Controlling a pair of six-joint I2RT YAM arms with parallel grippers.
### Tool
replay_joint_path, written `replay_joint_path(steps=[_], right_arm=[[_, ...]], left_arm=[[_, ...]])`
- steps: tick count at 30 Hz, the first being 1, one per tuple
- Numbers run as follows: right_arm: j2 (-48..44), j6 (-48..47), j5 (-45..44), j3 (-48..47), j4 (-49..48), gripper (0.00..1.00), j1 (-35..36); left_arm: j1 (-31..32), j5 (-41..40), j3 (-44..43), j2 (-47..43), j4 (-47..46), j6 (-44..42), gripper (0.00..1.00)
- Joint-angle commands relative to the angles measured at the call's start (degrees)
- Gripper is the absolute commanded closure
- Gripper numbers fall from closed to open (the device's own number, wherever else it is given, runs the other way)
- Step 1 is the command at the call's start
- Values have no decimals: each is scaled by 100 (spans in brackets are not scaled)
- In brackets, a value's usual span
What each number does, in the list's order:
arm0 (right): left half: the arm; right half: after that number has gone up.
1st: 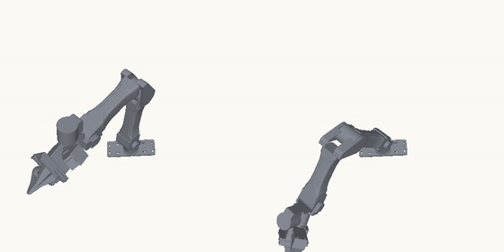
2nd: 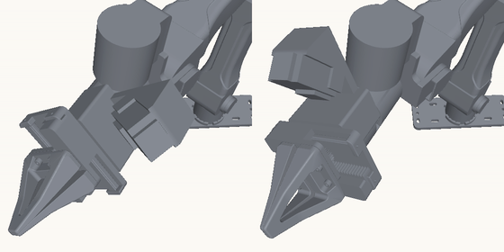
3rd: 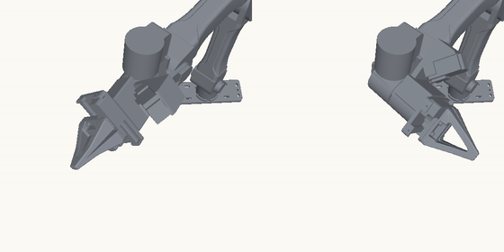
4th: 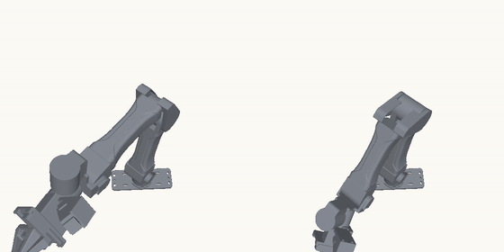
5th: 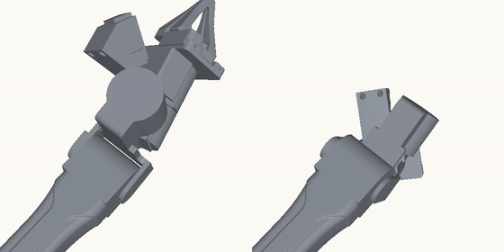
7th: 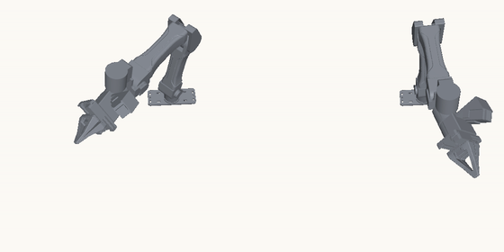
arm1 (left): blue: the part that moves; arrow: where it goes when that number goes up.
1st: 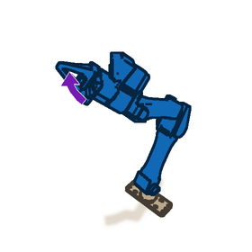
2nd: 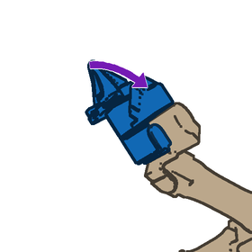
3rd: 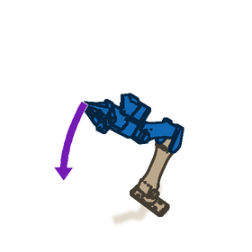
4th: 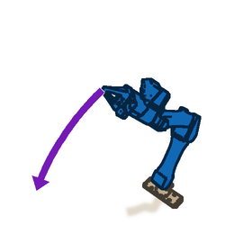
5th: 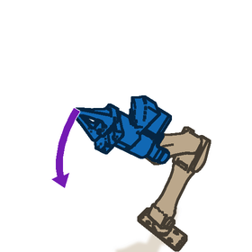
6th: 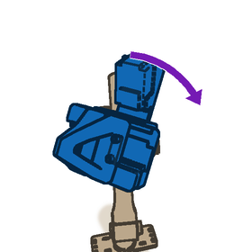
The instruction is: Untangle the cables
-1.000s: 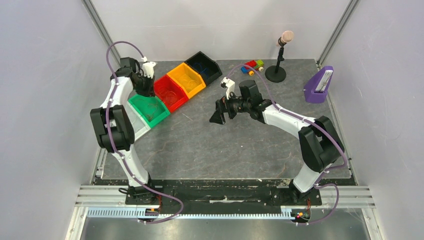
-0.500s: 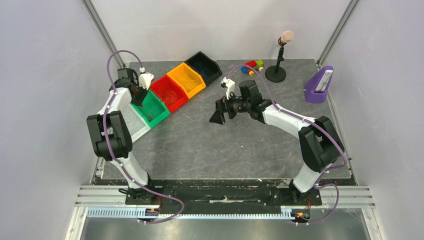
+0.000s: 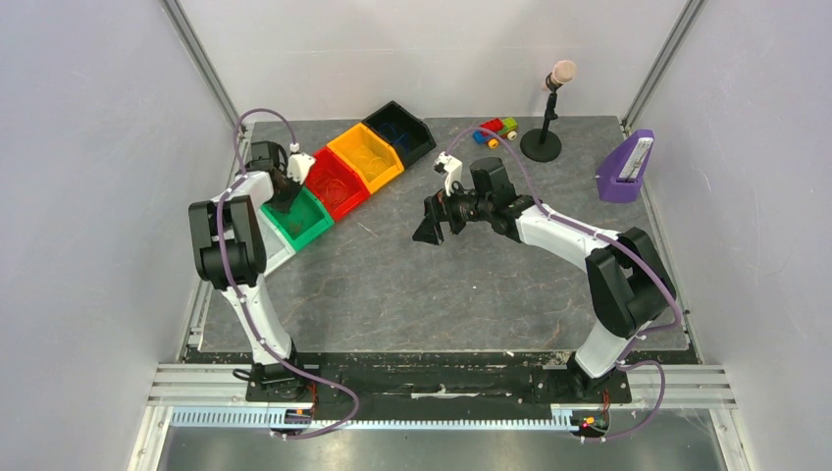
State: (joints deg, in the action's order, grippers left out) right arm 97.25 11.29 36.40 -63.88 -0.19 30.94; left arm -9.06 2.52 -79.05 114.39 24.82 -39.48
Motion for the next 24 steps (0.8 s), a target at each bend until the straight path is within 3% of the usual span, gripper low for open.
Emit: replay_joint_path(steps=[1, 8, 17, 24], right_arm=[[0, -84, 25, -19, -19, 2, -35], [4, -109, 25, -64, 10, 2, -53], [-62, -78, 69, -37, 10, 2, -58], [-116, -52, 104, -32, 2, 2, -58]], left_arm=[[4, -26, -269, 176, -258, 410, 98], [-26, 265, -294, 95, -108, 810, 96], [-25, 669, -356, -913, 404, 1049, 56], [-26, 660, -560, -1284, 847, 1006, 42]])
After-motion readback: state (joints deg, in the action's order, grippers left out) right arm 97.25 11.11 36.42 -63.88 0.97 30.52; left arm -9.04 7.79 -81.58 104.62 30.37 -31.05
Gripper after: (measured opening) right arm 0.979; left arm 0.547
